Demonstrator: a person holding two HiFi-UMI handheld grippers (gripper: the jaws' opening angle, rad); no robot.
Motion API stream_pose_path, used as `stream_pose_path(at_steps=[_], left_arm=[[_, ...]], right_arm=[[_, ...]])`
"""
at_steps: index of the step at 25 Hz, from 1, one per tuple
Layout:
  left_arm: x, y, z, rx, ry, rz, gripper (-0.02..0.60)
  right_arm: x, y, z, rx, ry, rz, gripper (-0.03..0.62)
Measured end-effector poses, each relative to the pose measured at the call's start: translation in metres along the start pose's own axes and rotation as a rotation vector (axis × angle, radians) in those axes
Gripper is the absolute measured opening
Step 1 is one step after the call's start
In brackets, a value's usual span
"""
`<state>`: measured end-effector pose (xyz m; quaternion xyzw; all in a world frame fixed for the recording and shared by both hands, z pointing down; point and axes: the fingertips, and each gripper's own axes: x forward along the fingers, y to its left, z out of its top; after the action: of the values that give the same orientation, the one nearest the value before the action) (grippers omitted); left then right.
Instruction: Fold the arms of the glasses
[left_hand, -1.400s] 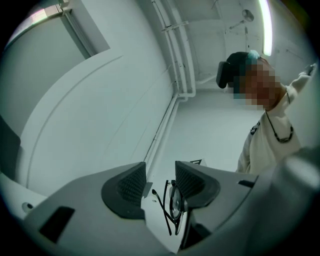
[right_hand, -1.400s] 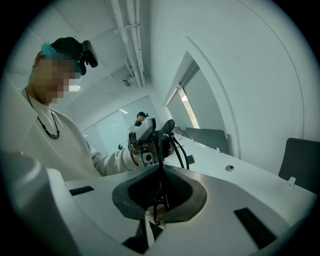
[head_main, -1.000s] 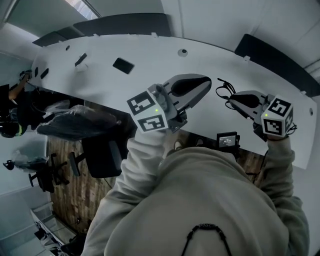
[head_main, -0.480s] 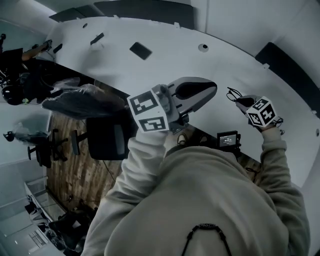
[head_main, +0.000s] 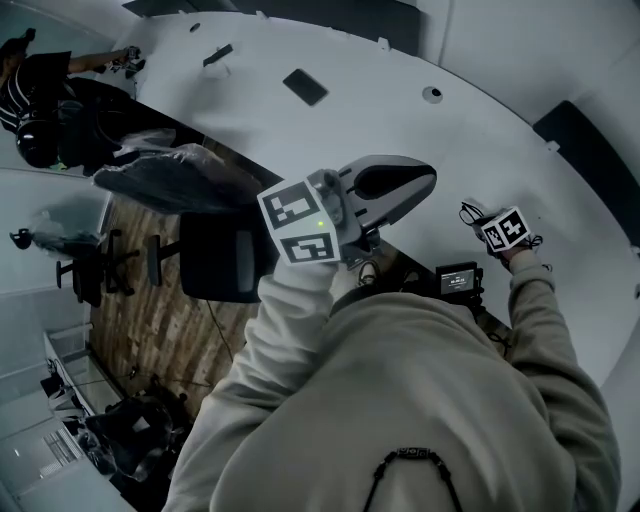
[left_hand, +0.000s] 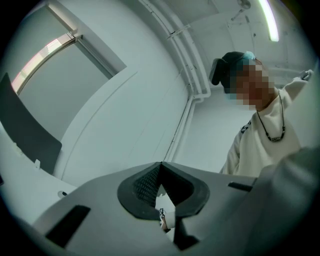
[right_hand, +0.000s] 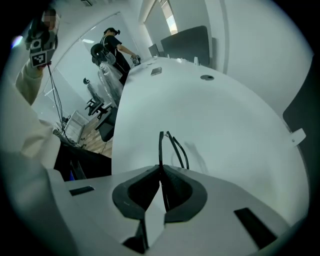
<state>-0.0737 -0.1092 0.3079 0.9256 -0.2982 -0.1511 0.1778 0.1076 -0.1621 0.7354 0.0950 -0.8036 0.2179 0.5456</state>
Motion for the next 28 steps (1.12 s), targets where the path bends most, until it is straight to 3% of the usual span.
stream_pose_path(at_steps=[8,16,24,28], left_arm=[[-0.014,0.007,-0.009,-0.05,-0.02,0.023,0.005],[-0.014,0.008,-0.011,-0.061,-0.019,0.012,0.005],[-0.012,-0.001,-0.009,-0.06,-0.006,-0.002,0.005],[-0.007,-0.009,-0.01,-0.053,-0.004,-0.029,0.005]], right_arm=[[0.027,0.009,-0.006,-0.052,0.086,0.038,0.038],[0.028,0.017,-0.002,-0.017,0.065,0.089,0.047],[-0.025,0.006,0.013,0.023,-0.079,0.015,0.11],[-0.078,0.009,0.043,0.059,-0.281,-0.013,0.109]])
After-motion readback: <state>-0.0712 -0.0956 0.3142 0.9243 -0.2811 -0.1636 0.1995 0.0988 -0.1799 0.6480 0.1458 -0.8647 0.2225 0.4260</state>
